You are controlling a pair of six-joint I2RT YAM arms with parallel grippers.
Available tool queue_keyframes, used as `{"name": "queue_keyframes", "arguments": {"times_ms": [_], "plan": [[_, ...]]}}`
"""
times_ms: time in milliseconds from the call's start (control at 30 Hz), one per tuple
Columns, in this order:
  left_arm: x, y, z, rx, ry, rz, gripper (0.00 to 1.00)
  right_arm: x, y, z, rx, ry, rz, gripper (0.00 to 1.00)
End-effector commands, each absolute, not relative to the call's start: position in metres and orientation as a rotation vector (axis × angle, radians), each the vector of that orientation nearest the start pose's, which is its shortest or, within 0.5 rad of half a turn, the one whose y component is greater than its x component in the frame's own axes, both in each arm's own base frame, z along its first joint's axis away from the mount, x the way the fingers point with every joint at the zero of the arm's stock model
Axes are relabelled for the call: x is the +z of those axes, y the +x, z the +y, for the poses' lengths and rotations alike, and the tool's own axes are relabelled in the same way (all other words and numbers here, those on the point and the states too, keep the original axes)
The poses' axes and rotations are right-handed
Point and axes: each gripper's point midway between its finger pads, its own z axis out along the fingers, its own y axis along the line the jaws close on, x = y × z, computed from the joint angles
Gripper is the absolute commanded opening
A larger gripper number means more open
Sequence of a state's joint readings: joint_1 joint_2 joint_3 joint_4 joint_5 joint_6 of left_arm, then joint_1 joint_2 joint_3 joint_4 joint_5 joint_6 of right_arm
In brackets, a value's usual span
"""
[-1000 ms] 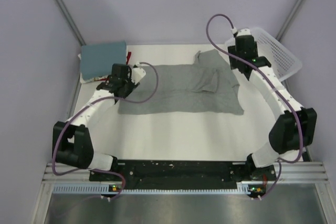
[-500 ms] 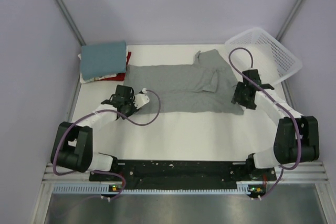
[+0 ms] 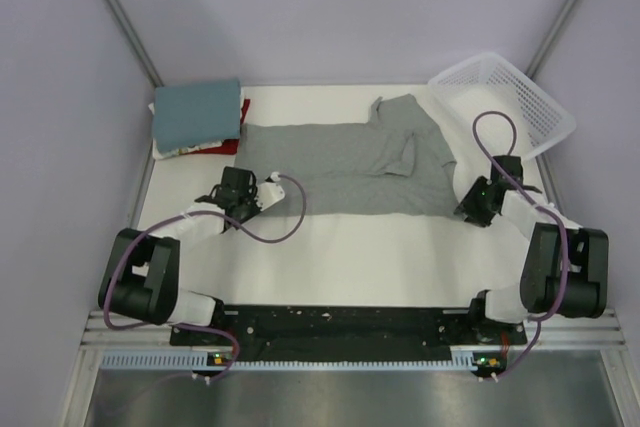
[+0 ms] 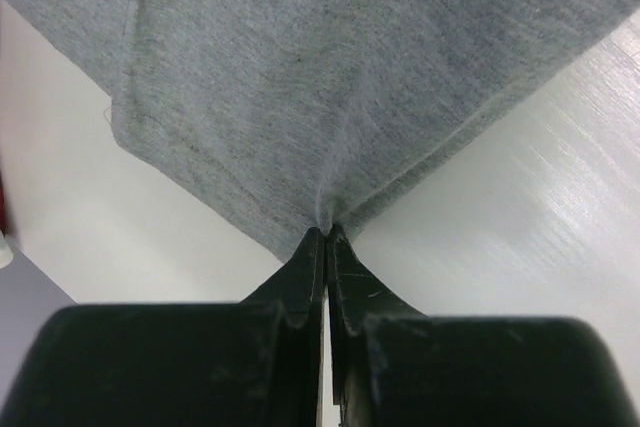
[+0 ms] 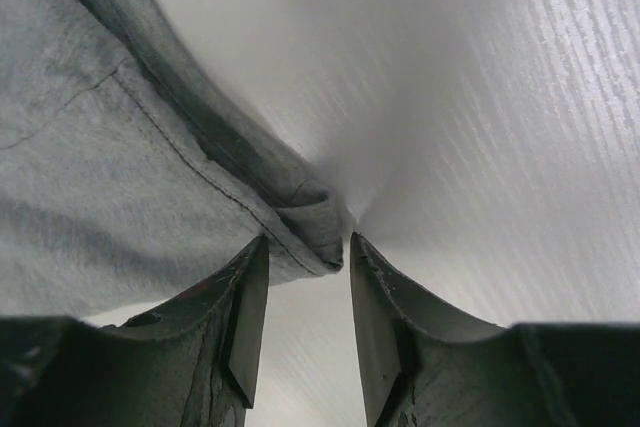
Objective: Fold and stack the t-shirts
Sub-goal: Fold the flattened tshirt in 1/3 of the way
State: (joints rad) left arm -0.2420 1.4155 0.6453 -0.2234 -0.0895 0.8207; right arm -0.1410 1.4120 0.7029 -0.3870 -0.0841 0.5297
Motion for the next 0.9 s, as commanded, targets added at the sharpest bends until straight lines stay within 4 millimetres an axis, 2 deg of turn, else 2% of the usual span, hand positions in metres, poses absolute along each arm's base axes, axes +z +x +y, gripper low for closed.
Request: {"name": "queue_keyframes", "arguments": {"times_ms": [0, 100, 167, 233, 300, 433, 600, 667, 767, 867], "plan": [[0.041, 0.316, -0.03, 0.355, 1.217, 2.179, 0.0, 0.045, 0.3, 0.003, 0.334, 0.819, 2.447, 0.39], [0.043, 0.316, -0.029, 0.363, 1.209, 2.177, 0.0, 0.039, 0.296, 0.007, 0.353, 0.822, 2.474, 0.42], [0.045, 0.315, -0.029, 0.354, 1.208, 2.189, 0.0, 0.032, 0.296, 0.008, 0.356, 0.84, 2.497, 0.4], [0.046, 0.313, -0.029, 0.347, 1.215, 2.204, 0.0, 0.03, 0.297, 0.006, 0.366, 0.863, 2.505, 0.22], [0.045, 0.309, -0.028, 0.35, 1.239, 2.207, 0.0, 0.039, 0.297, -0.003, 0.362, 0.898, 2.469, 0.01], [0.045, 0.302, -0.028, 0.342, 1.298, 2.193, 0.0, 0.065, 0.29, -0.026, 0.271, 0.928, 2.372, 0.0], [0.052, 0.287, -0.029, 0.299, 1.335, 2.207, 0.0, 0.079, 0.271, -0.034, 0.254, 0.951, 2.366, 0.0], [0.053, 0.273, -0.033, 0.242, 1.375, 2.204, 0.0, 0.082, 0.264, -0.035, 0.253, 0.961, 2.366, 0.0], [0.05, 0.241, -0.043, 0.093, 1.443, 2.216, 0.0, 0.086, 0.256, -0.033, 0.256, 0.969, 2.367, 0.0], [0.044, 0.212, -0.041, 0.021, 1.52, 2.262, 0.0, 0.09, 0.245, -0.032, 0.287, 1.035, 2.369, 0.0]]}}
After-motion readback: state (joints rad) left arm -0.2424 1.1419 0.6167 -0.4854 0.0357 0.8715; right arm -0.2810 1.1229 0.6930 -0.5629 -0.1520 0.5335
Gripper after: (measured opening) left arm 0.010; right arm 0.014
